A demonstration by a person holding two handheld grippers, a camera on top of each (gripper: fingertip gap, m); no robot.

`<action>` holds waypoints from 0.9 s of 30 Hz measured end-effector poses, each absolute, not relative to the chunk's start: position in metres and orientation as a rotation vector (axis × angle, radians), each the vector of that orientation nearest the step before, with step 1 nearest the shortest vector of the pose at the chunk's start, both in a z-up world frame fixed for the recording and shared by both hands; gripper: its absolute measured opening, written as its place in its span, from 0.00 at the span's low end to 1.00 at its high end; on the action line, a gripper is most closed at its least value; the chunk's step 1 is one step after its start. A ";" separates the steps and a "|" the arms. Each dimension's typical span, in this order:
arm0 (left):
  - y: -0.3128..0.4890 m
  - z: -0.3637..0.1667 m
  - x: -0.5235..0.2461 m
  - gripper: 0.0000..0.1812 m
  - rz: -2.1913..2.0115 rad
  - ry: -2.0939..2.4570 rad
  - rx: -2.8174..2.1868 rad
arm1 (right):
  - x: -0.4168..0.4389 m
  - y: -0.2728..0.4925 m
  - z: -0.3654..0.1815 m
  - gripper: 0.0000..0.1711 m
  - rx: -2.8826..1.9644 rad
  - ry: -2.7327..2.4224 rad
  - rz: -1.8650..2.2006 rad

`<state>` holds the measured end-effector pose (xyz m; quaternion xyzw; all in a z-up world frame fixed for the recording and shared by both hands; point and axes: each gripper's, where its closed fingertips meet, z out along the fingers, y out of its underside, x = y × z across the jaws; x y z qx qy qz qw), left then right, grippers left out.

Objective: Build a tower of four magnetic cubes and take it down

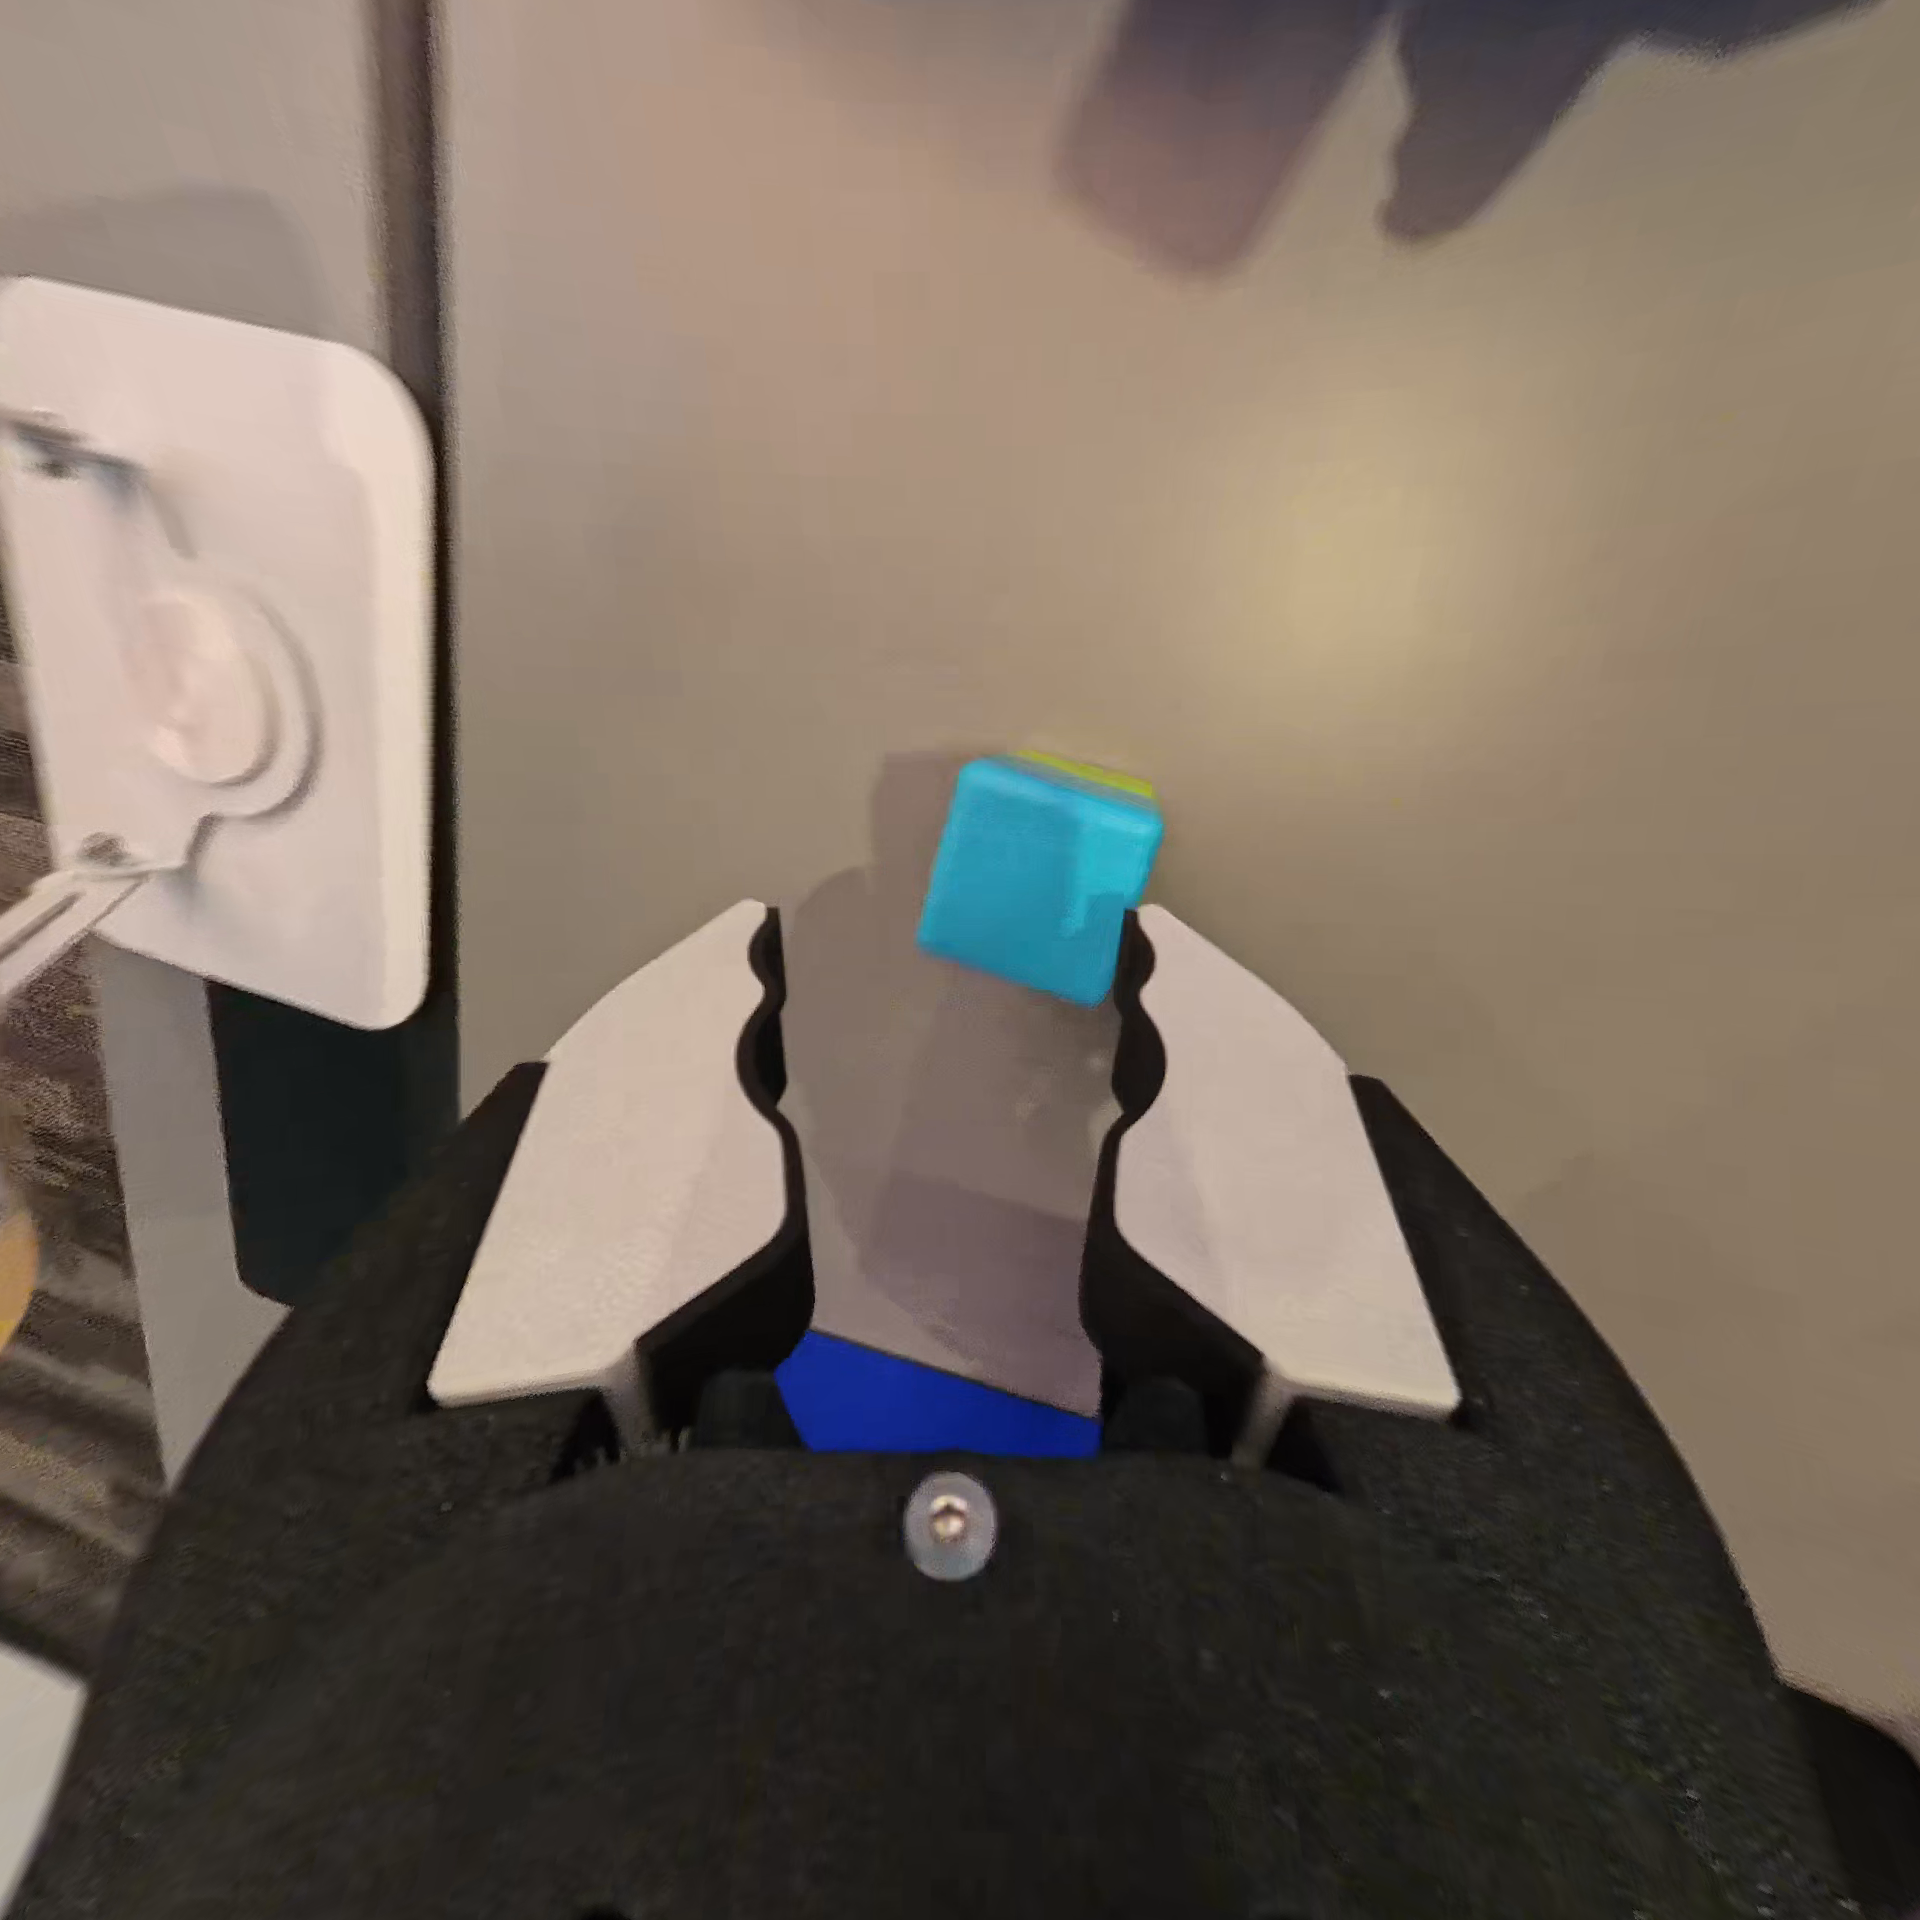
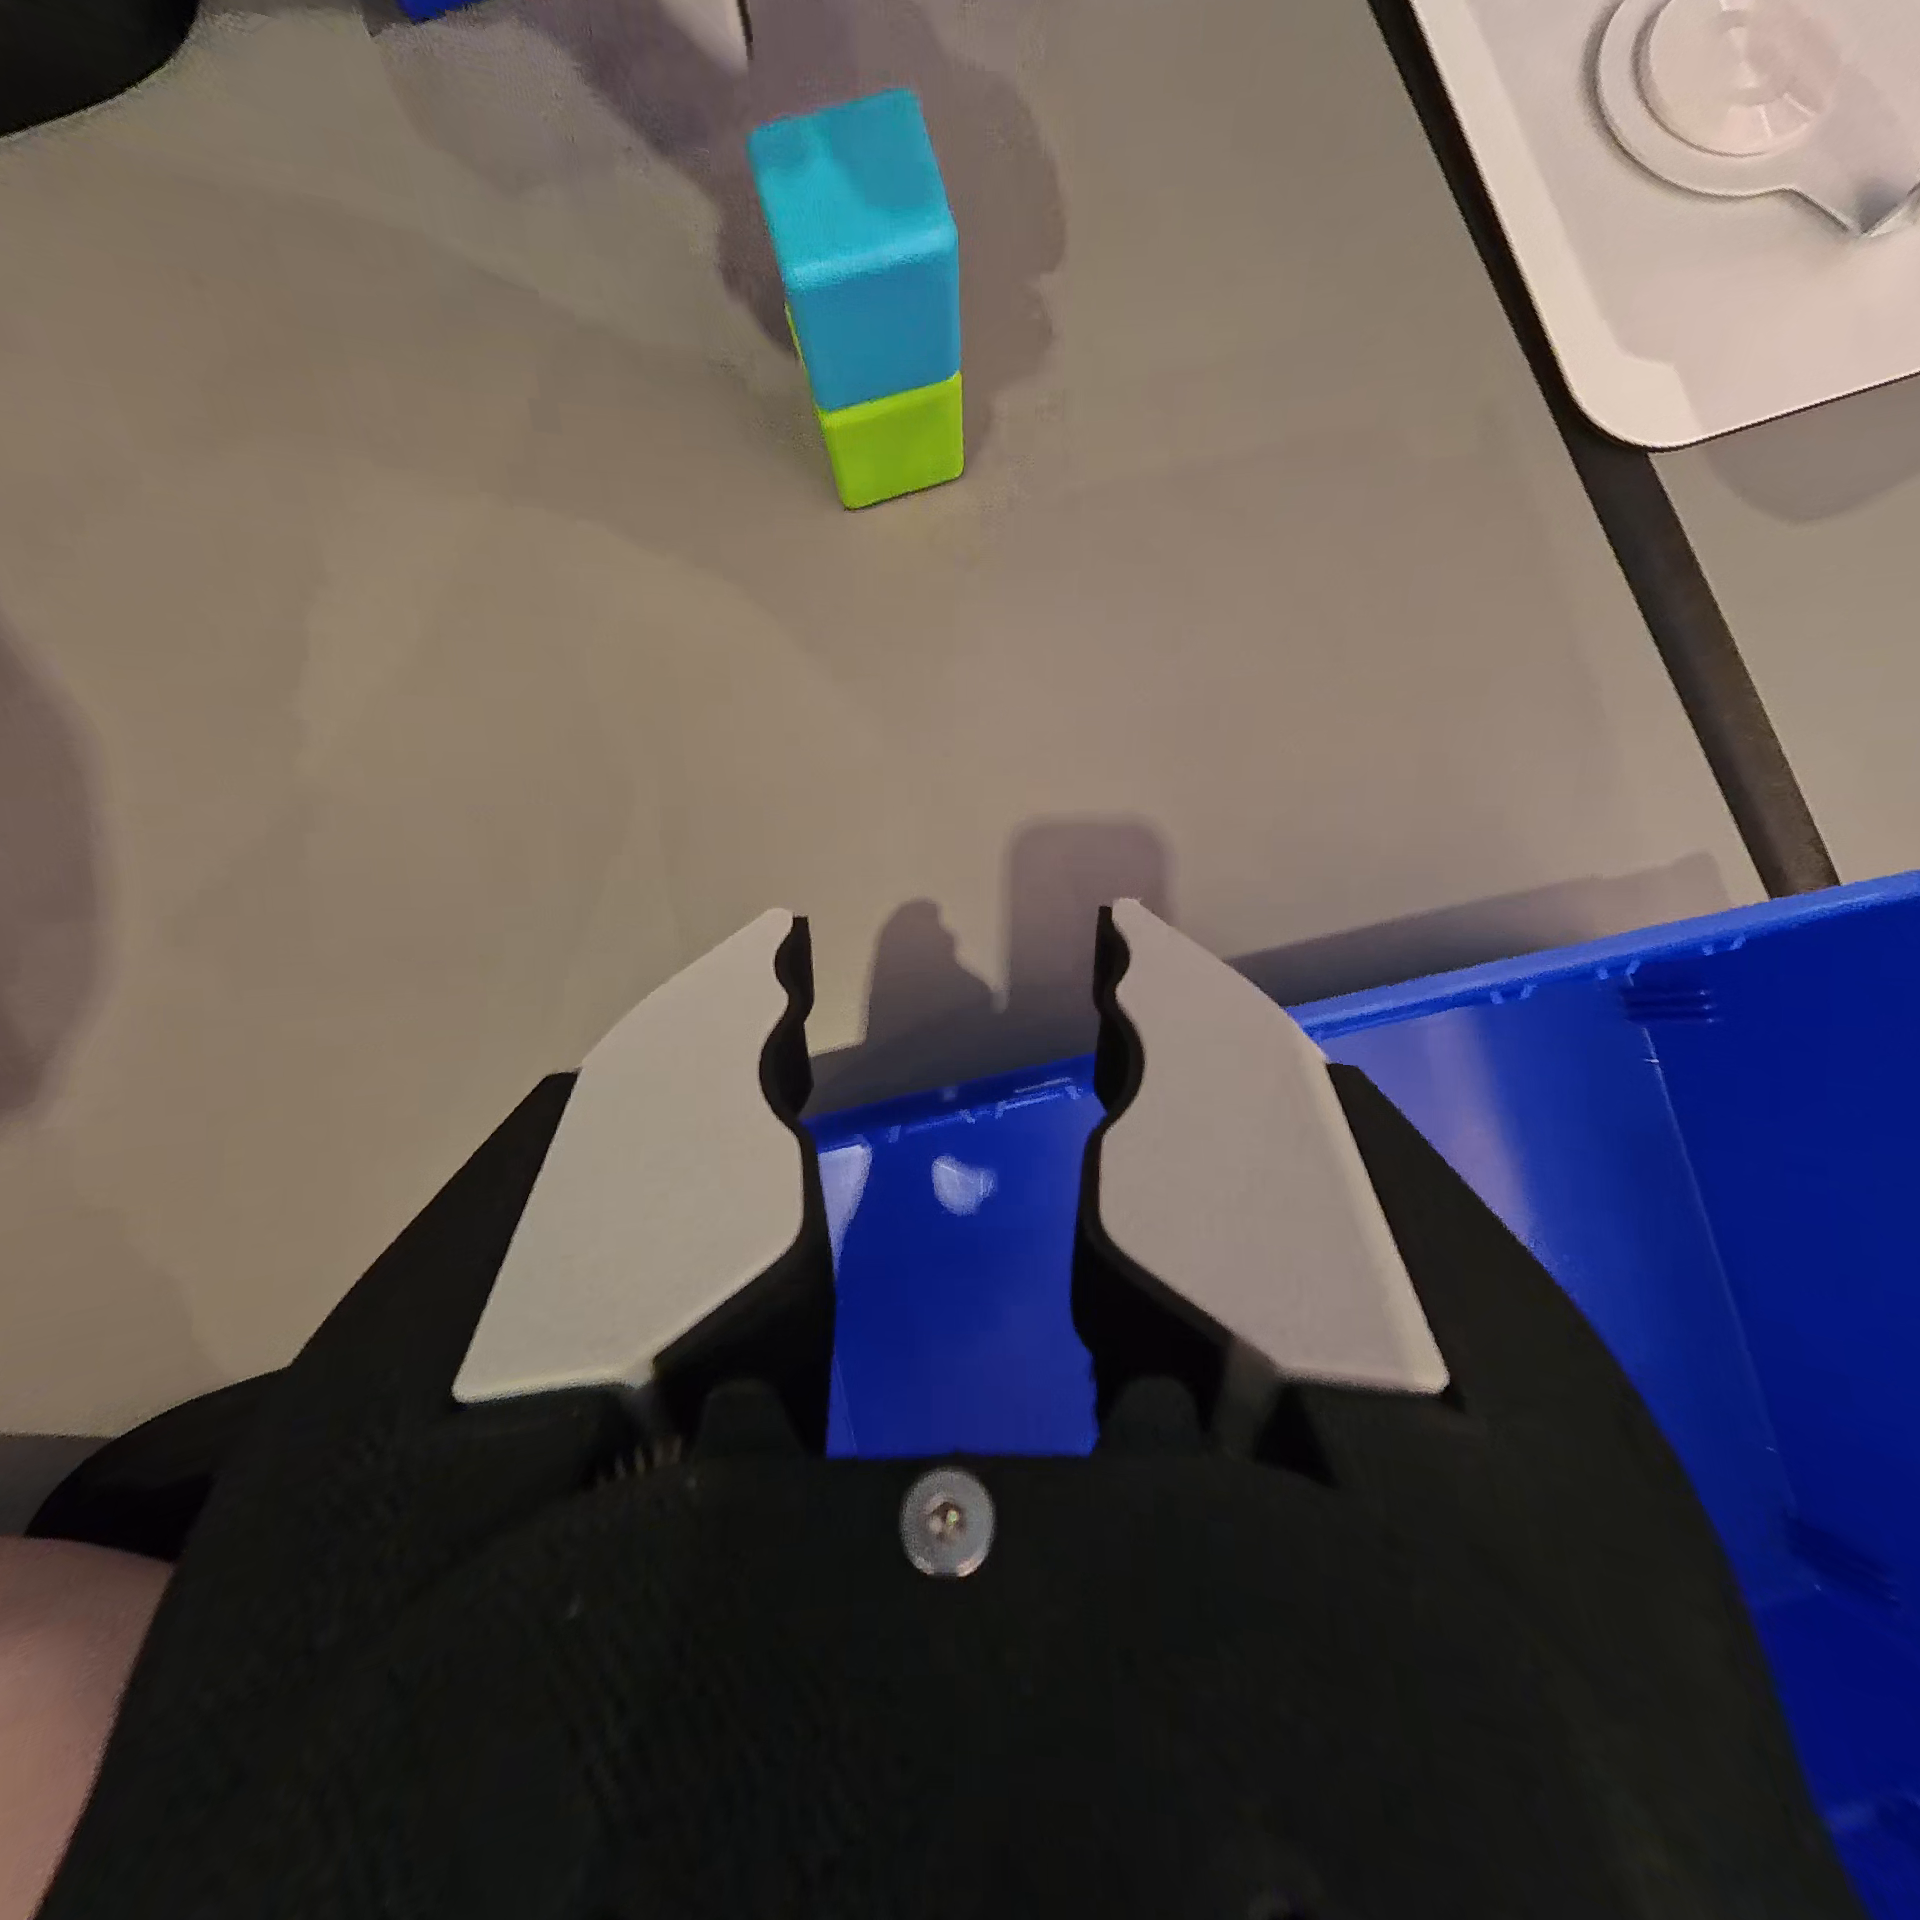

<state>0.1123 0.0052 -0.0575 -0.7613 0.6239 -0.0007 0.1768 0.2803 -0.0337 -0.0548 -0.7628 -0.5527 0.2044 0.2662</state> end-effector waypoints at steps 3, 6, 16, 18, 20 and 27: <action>0.021 -0.011 0.078 0.34 -0.066 1.542 -2.084 | 0.281 -0.034 -0.055 0.31 -2.063 -1.489 0.553; 0.037 0.019 0.017 0.38 -0.115 1.322 -2.114 | 0.280 -0.034 -0.056 0.31 -2.064 -1.490 0.559; 0.066 -0.051 -0.126 0.31 -0.138 1.162 -2.283 | 0.272 -0.035 -0.063 0.31 -2.085 -1.526 0.536; 0.067 -0.074 -0.132 0.30 -0.092 1.252 -2.294 | 0.271 -0.034 -0.066 0.31 -2.094 -1.530 0.537; 0.071 -0.093 -0.137 0.28 -0.012 1.332 -2.302 | 0.272 -0.033 -0.068 0.31 -2.107 -1.531 0.530; 0.082 -0.137 -0.147 0.32 0.188 1.523 -2.327 | 0.275 -0.032 -0.073 0.31 -2.129 -1.528 0.530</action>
